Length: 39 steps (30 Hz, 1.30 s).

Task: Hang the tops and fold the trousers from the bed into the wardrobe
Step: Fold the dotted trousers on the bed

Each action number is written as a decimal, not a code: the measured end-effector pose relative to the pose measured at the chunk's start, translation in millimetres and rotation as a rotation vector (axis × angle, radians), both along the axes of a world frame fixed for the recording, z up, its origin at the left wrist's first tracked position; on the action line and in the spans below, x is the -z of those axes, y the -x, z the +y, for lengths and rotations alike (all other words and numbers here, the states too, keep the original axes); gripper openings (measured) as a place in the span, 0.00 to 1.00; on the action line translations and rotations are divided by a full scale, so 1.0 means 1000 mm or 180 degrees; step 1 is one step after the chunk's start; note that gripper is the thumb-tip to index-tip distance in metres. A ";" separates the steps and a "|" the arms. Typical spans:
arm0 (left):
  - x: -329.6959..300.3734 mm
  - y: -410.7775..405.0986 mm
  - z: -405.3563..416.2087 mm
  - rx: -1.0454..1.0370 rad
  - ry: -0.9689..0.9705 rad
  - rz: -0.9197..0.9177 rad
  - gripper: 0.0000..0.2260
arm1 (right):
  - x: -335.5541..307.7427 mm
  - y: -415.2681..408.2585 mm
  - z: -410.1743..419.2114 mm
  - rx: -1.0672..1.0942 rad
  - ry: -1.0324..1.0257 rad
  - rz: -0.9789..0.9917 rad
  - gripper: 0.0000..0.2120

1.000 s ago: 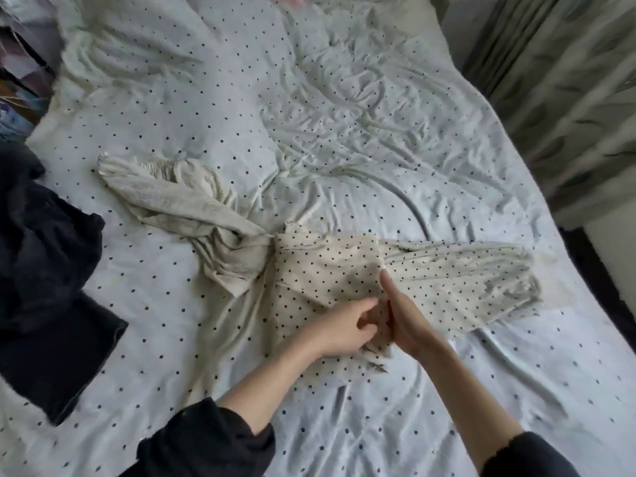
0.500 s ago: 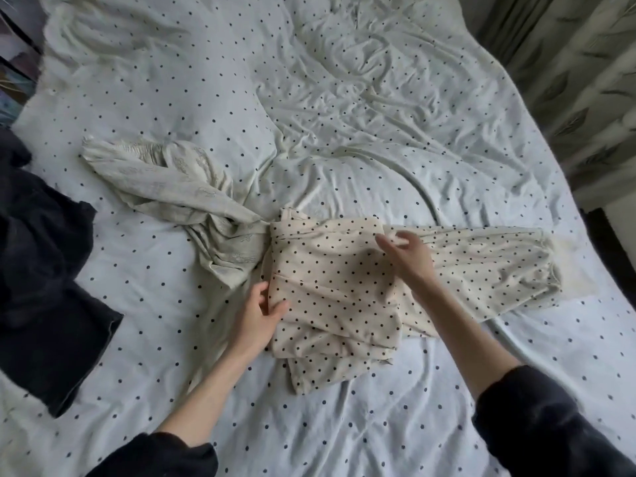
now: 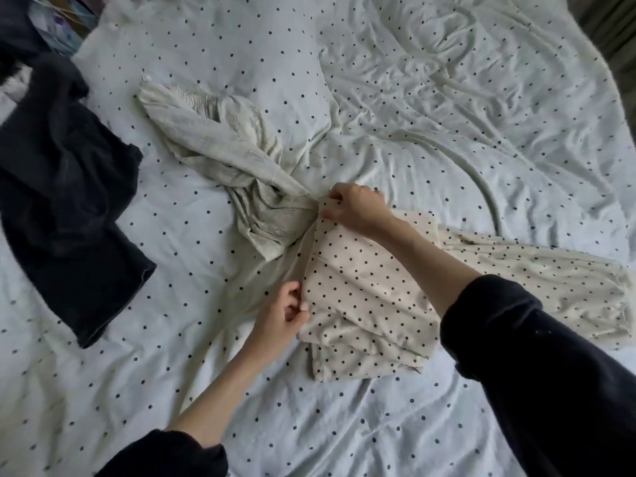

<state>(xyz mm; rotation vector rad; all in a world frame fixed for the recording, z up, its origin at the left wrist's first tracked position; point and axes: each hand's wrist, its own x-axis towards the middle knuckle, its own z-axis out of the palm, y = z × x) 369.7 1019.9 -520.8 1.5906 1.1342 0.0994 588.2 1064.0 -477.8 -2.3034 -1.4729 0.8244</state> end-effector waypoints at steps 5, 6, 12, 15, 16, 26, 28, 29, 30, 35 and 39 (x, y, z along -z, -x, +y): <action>0.000 0.002 -0.006 0.0131 -0.0182 0.0178 0.10 | -0.004 -0.003 0.010 0.0477 -0.0446 0.0061 0.08; 0.000 0.006 -0.006 0.0172 -0.0170 0.0240 0.12 | -0.003 -0.003 0.010 0.0557 -0.0466 0.0076 0.08; -0.011 0.026 0.004 0.0484 0.0135 0.0368 0.07 | 0.010 0.004 0.010 0.0782 -0.0407 0.0126 0.08; -0.014 0.015 0.011 0.0422 -0.0863 0.0312 0.12 | 0.012 0.010 0.000 0.0649 -0.0431 -0.0099 0.11; -0.012 0.011 0.013 0.0560 -0.1236 0.0340 0.17 | 0.013 0.012 -0.004 0.0555 -0.0455 -0.0218 0.12; -0.012 0.011 0.008 0.1306 -0.2738 -0.0224 0.05 | 0.003 -0.007 -0.001 0.0883 -0.0749 -0.0477 0.10; -0.010 0.027 0.002 0.1534 -0.2597 -0.0173 0.06 | 0.005 -0.010 0.004 0.0909 -0.0600 -0.0480 0.11; -0.006 0.034 0.001 0.1605 -0.2517 -0.0130 0.07 | 0.007 -0.007 0.004 0.0843 -0.0479 -0.0466 0.11; -0.003 0.039 0.003 0.1666 -0.2395 -0.0071 0.08 | 0.009 -0.001 0.002 0.0769 -0.0372 -0.0464 0.12; -0.008 0.020 0.018 0.0805 -0.1142 0.0172 0.10 | 0.013 0.033 -0.043 0.0632 -0.0873 -0.0790 0.19; -0.022 -0.014 0.036 -0.0193 0.0060 0.0082 0.13 | 0.022 0.043 -0.104 0.0780 -0.0888 -0.1000 0.22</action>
